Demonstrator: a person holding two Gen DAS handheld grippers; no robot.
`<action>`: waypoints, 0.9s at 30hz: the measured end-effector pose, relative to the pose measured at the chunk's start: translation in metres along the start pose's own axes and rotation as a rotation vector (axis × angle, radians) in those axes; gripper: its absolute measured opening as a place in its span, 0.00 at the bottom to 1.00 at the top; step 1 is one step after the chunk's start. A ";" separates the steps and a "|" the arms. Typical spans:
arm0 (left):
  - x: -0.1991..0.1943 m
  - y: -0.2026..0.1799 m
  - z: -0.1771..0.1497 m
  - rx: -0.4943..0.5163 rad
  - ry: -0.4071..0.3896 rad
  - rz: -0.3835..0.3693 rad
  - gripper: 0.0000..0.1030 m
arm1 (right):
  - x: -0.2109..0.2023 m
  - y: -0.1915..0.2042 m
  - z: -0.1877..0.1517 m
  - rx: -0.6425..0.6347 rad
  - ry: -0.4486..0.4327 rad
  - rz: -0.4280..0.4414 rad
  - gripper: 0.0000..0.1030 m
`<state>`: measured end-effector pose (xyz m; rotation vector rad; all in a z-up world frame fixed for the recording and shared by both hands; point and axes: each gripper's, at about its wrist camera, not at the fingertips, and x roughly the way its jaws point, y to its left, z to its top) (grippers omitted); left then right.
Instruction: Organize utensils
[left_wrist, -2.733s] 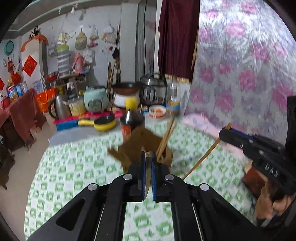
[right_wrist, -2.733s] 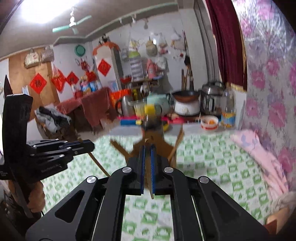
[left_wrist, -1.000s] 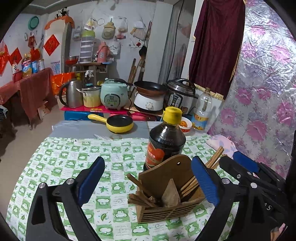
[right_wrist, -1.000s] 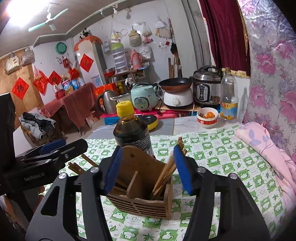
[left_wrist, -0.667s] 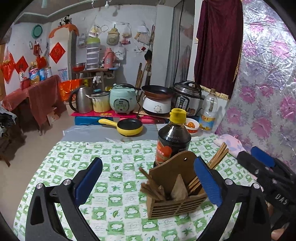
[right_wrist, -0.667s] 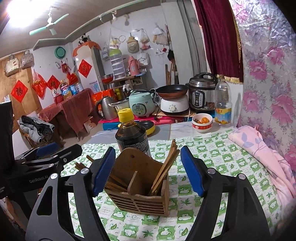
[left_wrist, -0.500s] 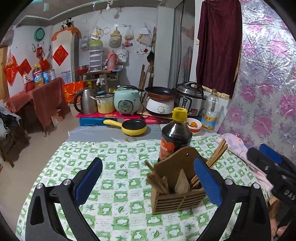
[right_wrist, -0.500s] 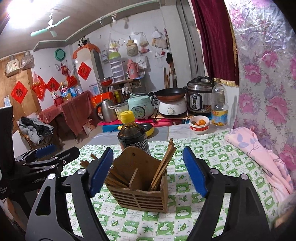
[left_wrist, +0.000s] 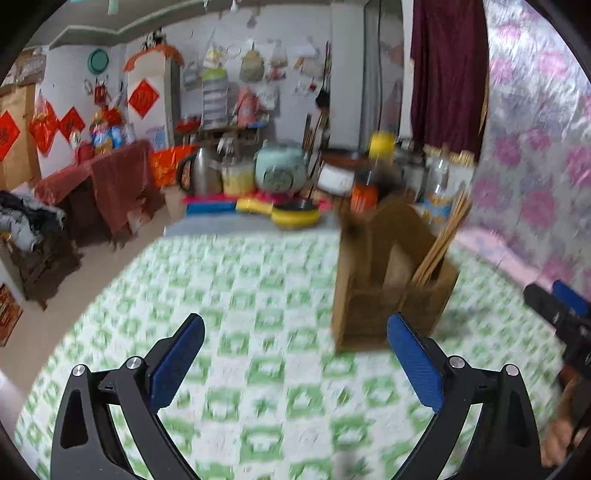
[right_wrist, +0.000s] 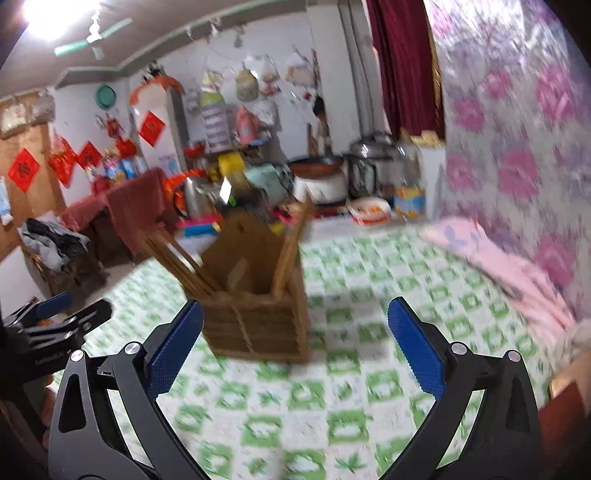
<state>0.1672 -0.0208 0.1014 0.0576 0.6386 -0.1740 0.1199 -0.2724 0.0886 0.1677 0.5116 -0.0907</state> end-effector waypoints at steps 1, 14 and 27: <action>0.006 0.001 -0.007 0.003 0.032 0.010 0.94 | 0.007 -0.002 -0.009 -0.002 0.031 -0.031 0.94; -0.021 -0.009 -0.017 0.030 -0.085 0.075 0.94 | -0.014 0.004 -0.040 -0.030 -0.006 -0.069 0.94; -0.059 -0.026 -0.028 0.071 -0.188 0.080 0.95 | -0.028 0.000 -0.049 0.010 -0.036 -0.035 0.94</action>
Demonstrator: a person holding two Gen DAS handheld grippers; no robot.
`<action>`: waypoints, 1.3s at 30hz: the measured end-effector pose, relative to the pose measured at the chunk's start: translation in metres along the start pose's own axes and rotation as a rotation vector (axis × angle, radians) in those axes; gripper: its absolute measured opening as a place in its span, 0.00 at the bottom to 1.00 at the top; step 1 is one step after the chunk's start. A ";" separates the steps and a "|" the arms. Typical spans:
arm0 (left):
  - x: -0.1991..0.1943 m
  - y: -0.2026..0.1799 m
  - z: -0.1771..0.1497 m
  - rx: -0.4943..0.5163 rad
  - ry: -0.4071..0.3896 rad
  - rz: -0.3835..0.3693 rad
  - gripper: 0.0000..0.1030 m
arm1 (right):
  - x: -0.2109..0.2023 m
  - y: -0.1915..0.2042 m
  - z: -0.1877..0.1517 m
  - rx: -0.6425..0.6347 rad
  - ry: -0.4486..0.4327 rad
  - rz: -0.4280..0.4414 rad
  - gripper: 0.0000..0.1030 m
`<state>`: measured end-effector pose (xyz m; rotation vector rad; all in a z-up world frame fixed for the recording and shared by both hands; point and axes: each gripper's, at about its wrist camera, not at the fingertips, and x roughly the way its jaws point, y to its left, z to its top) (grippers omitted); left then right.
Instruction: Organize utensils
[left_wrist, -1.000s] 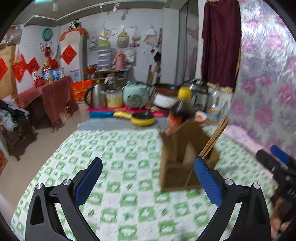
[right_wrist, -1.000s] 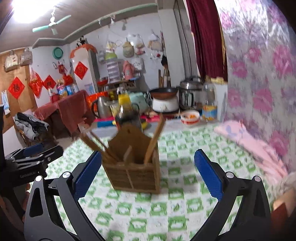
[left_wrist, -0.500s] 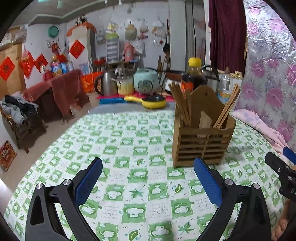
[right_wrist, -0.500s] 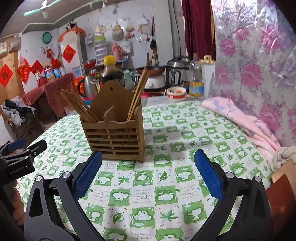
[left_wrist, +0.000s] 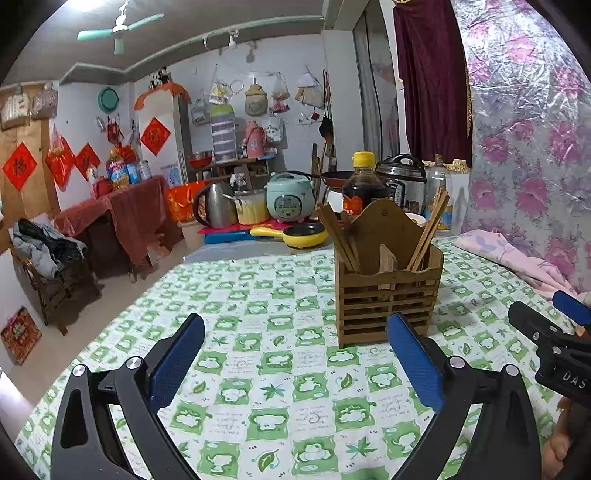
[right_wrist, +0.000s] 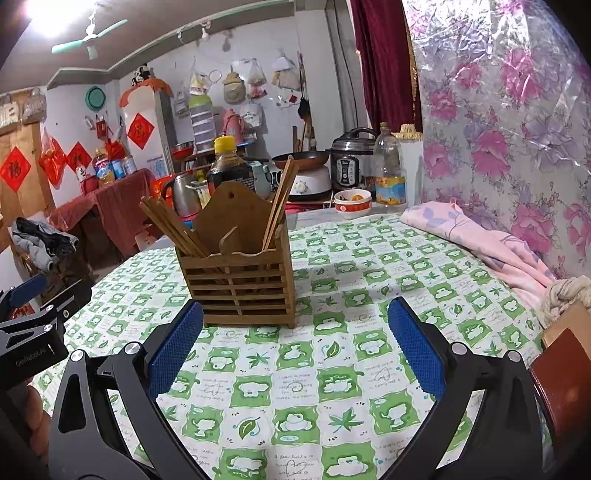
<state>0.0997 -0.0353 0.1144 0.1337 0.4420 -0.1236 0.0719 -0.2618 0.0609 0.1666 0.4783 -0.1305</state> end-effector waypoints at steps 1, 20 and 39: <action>-0.002 -0.001 0.000 0.006 -0.008 0.004 0.95 | 0.000 0.001 0.000 -0.004 0.003 0.005 0.94; 0.000 -0.003 -0.014 0.020 0.052 0.004 0.95 | -0.008 0.008 -0.010 -0.045 -0.007 -0.022 0.94; -0.004 0.000 -0.012 -0.002 0.040 0.013 0.94 | -0.009 0.013 -0.011 -0.066 -0.004 -0.031 0.94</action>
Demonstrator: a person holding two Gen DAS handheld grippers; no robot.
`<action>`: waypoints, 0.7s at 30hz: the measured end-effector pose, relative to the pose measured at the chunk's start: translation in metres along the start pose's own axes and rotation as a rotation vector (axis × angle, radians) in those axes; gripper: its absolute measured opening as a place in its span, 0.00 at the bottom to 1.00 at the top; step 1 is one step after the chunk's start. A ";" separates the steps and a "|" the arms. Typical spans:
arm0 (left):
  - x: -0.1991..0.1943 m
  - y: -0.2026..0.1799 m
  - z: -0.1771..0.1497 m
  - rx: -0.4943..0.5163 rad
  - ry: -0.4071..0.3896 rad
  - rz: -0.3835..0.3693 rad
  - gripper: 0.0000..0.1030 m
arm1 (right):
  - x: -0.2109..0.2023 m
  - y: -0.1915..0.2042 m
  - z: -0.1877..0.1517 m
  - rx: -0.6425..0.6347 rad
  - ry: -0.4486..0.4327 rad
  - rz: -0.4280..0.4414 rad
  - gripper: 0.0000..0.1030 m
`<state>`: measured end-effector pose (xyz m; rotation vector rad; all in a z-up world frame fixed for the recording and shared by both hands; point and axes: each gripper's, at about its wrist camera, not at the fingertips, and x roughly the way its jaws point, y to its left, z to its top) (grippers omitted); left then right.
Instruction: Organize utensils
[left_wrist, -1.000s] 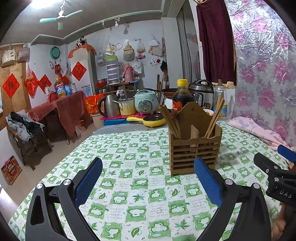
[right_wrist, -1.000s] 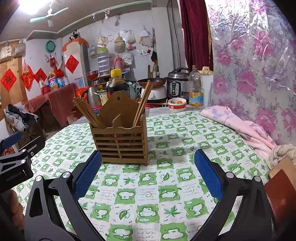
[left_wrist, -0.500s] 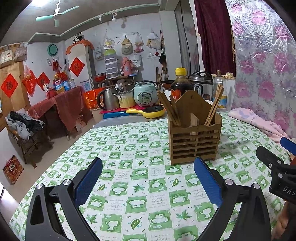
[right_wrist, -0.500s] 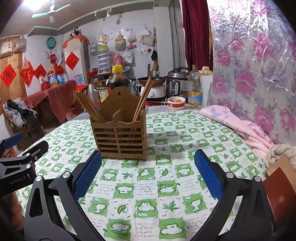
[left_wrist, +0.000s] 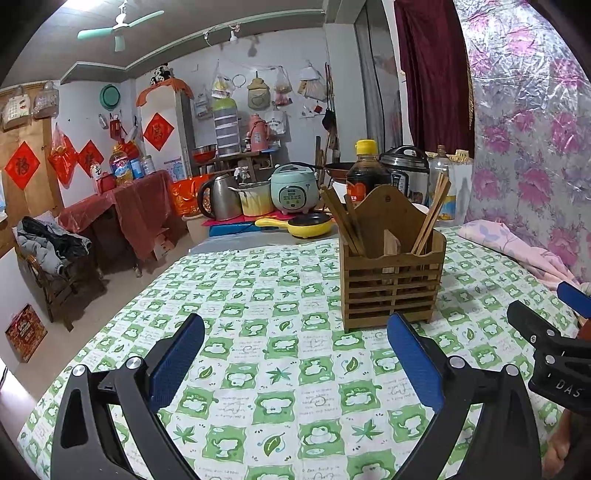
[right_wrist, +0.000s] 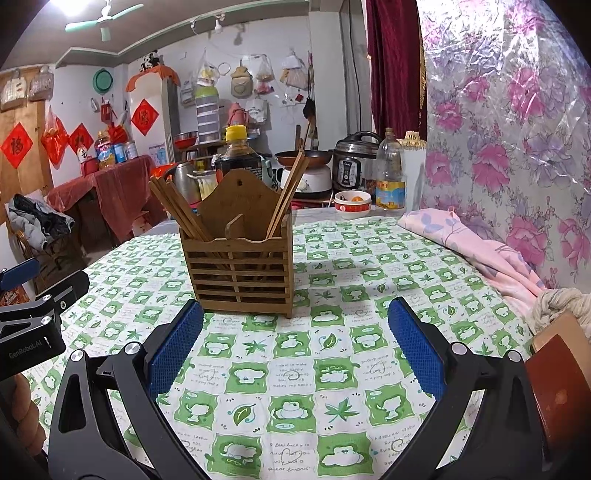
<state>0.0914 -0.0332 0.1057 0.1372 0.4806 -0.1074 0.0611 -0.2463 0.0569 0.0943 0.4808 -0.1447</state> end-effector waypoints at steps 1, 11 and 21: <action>0.000 0.000 0.000 0.001 0.002 -0.004 0.95 | 0.000 0.000 0.000 0.000 0.000 0.001 0.94; -0.002 -0.005 -0.001 0.022 -0.005 -0.007 0.94 | 0.001 -0.001 0.001 0.001 -0.005 -0.002 0.94; -0.002 -0.005 -0.002 0.023 -0.005 0.003 0.94 | 0.000 -0.003 0.002 0.003 -0.007 -0.004 0.94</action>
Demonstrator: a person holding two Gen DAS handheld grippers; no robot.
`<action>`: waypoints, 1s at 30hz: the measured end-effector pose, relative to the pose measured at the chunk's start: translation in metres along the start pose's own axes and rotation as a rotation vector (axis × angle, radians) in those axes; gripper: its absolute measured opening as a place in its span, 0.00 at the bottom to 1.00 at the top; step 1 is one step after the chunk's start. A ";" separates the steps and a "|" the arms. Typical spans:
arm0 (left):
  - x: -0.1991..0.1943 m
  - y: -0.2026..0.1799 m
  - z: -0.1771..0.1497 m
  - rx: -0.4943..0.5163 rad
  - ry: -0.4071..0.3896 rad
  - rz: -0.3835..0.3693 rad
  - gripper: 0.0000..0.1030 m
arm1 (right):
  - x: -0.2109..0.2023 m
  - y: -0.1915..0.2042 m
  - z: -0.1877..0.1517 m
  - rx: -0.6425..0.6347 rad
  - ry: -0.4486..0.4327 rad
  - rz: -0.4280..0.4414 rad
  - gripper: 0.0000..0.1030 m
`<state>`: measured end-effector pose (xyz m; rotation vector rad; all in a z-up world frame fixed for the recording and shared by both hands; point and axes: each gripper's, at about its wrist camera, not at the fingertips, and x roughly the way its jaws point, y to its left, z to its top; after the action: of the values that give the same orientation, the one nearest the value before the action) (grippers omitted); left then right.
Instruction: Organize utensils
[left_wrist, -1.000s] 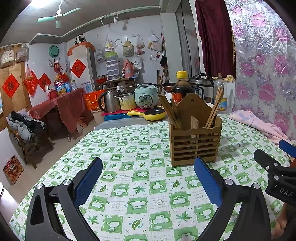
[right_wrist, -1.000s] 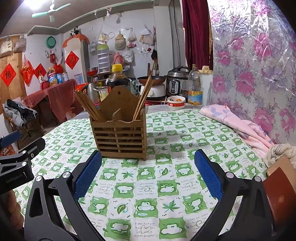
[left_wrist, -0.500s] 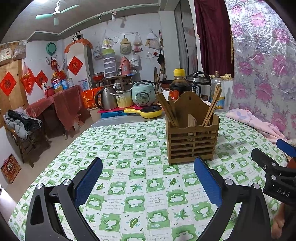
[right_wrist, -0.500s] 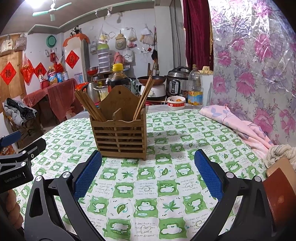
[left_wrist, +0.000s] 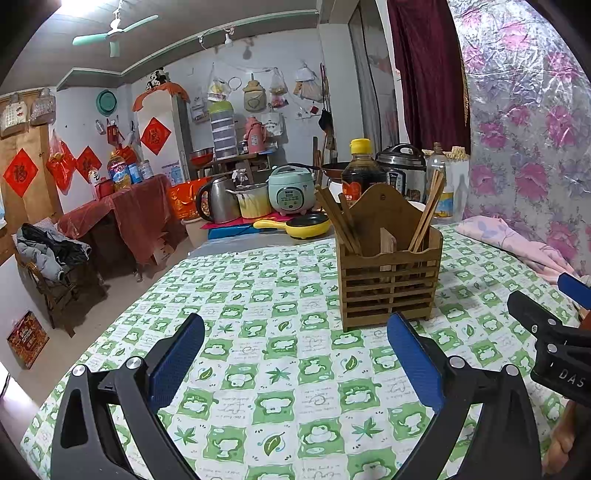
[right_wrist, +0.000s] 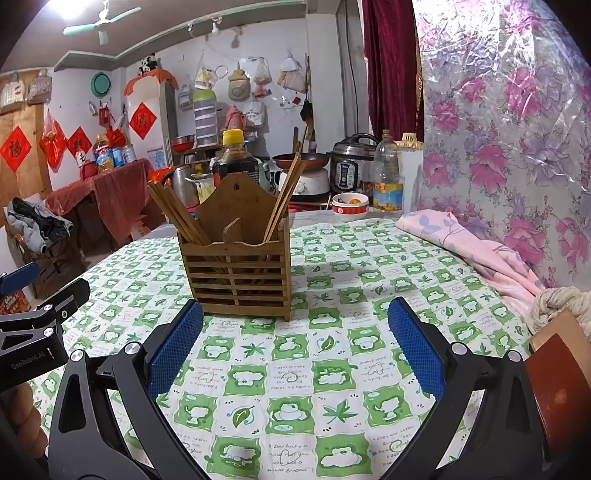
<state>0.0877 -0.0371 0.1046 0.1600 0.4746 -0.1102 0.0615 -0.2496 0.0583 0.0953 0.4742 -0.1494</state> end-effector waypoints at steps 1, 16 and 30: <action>0.000 0.000 0.000 0.000 0.001 0.001 0.94 | 0.000 0.000 0.000 0.000 0.000 0.000 0.94; 0.001 0.001 -0.002 -0.002 0.006 0.005 0.94 | -0.001 0.000 0.000 0.000 -0.004 -0.001 0.94; 0.001 0.002 -0.002 -0.002 0.007 0.006 0.94 | -0.001 0.000 0.000 0.000 -0.004 0.000 0.94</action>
<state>0.0879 -0.0350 0.1025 0.1594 0.4815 -0.1034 0.0607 -0.2498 0.0584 0.0952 0.4700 -0.1499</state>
